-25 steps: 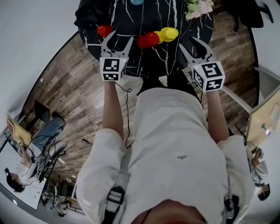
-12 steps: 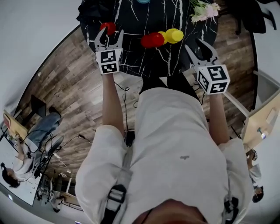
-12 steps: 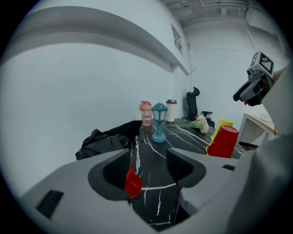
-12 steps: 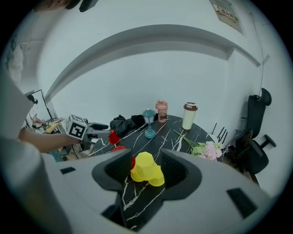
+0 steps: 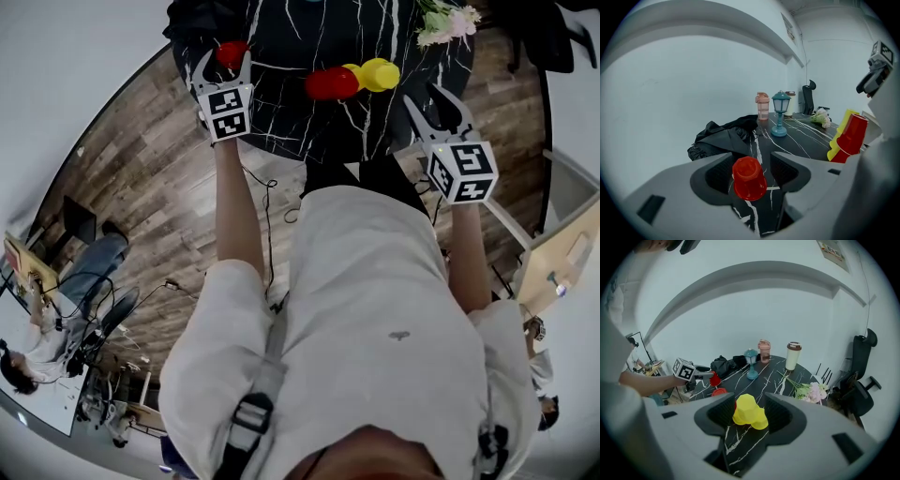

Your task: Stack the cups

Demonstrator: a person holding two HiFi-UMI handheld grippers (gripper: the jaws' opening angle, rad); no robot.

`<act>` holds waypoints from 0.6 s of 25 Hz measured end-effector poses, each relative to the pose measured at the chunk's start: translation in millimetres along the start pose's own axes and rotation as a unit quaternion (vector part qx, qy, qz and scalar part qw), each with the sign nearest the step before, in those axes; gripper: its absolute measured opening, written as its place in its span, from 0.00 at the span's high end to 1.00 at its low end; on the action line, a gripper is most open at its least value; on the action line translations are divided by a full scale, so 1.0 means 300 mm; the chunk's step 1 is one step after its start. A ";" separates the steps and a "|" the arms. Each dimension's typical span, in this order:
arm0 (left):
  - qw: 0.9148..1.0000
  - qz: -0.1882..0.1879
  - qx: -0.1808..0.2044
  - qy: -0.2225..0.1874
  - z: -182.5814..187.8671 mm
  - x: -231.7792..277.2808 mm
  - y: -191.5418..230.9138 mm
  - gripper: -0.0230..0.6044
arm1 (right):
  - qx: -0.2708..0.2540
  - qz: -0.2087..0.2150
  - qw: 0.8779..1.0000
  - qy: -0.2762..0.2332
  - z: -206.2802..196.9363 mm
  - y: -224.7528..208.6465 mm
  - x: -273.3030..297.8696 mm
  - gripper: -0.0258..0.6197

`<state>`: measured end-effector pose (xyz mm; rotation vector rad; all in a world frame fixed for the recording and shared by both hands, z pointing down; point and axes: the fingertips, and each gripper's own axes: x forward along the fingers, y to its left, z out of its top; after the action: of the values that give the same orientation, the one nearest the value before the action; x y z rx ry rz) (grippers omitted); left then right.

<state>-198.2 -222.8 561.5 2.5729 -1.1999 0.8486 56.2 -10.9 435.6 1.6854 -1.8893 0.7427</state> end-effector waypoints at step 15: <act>1.000 -0.010 -0.007 0.024 -0.054 0.049 0.025 0.58 | 0.009 -0.006 1.000 0.001 -0.006 0.022 0.009 0.65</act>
<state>-203.2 -231.1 582.7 2.5336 -1.1608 0.8904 49.5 -11.2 438.3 1.7054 -1.8743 0.7569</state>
